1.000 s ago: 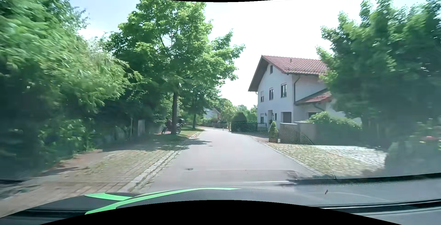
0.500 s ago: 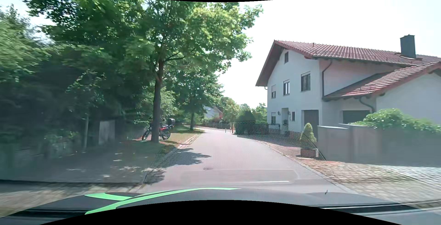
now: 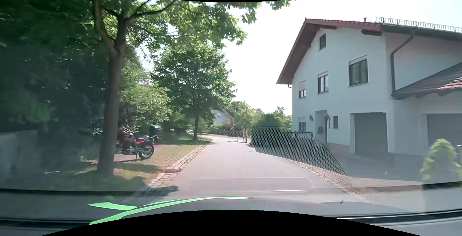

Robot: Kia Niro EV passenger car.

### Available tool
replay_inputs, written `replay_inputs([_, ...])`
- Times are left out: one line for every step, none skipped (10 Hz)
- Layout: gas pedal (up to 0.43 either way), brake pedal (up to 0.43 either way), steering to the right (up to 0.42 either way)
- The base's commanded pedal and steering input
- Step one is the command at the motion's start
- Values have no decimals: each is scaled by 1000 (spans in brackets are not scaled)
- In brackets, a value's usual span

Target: Follow the waypoints while adhering to traffic rules and regulations

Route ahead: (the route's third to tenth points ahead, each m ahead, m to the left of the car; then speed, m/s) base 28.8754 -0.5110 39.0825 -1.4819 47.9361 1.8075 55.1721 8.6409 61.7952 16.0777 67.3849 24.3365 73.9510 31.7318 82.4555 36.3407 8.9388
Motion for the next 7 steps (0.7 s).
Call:
replay_inputs([0, 0, 5])
replay_inputs([0, 0, 5])
replay_inputs([0, 0, 3])
replay_inputs([0, 0, 0])
replay_inputs([0, 0, -3])
replay_inputs([0, 0, -3])
replay_inputs([0, 0, -4])
